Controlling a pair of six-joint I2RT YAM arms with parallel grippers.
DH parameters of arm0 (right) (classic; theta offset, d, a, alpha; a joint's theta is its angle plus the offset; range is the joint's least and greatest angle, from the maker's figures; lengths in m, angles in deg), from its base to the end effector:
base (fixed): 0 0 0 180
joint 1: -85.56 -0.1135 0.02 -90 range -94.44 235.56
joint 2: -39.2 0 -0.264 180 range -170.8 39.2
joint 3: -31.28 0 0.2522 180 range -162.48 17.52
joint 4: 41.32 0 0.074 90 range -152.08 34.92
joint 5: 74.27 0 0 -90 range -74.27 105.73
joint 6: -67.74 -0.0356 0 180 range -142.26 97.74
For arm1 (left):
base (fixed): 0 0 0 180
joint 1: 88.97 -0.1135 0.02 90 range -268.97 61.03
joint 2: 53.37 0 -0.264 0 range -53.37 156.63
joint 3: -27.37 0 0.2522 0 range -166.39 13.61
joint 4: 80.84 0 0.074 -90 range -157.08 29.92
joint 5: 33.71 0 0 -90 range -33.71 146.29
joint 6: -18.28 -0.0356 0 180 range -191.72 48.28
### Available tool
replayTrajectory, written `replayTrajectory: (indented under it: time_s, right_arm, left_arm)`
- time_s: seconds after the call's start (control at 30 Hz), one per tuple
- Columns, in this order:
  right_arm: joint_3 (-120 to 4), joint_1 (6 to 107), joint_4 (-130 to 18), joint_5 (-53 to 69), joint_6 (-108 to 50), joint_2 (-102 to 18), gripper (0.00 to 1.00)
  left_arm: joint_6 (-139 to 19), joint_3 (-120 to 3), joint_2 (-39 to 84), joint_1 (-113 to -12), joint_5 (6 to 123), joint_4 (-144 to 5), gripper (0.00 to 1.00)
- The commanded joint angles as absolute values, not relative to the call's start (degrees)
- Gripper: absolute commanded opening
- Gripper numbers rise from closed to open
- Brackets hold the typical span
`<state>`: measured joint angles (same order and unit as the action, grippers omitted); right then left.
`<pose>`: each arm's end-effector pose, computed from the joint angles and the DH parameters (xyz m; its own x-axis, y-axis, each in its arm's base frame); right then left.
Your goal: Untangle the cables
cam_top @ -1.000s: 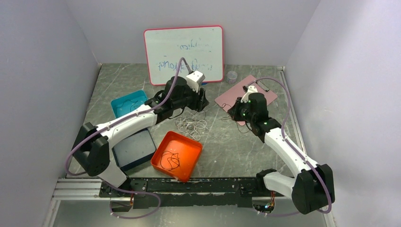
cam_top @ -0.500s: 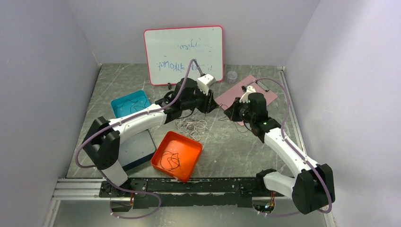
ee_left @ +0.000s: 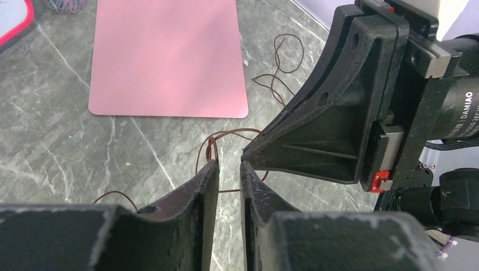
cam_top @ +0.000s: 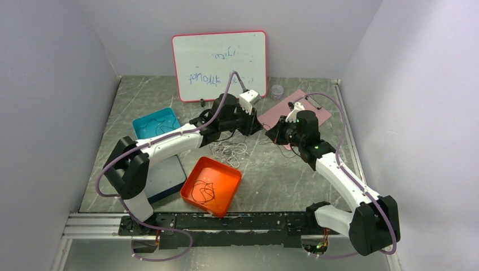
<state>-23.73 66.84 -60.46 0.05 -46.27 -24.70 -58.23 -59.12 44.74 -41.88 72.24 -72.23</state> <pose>0.2324 0.0889 0.2607 -0.6242 0.2021 -0.7546 -0.3076 0.8244 0.4752 0.2691 -0.3039 0.2866 -0.4342 0.1376 -0.8903 0.8006 0.5120 -0.3113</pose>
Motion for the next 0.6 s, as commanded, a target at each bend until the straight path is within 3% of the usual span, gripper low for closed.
replayTrajectory:
  time_s: [0.0, 0.13, 0.57]
  right_arm:
    - [-25.02, 66.63, -58.88, -1.12, -46.82, -23.75, 0.0]
    - [-24.97, 66.66, -58.68, -1.4, -46.99, -23.53, 0.0]
    - [-25.15, 66.67, -58.78, -1.29, -46.78, -23.71, 0.0]
  left_arm:
    - [-58.01, -61.34, 45.75, -41.51, 73.55, -75.04, 0.24]
    - [-58.1, -61.58, 46.33, -41.51, 73.37, -74.66, 0.22]
    - [-58.97, -60.7, 45.76, -41.51, 68.66, -73.43, 0.32]
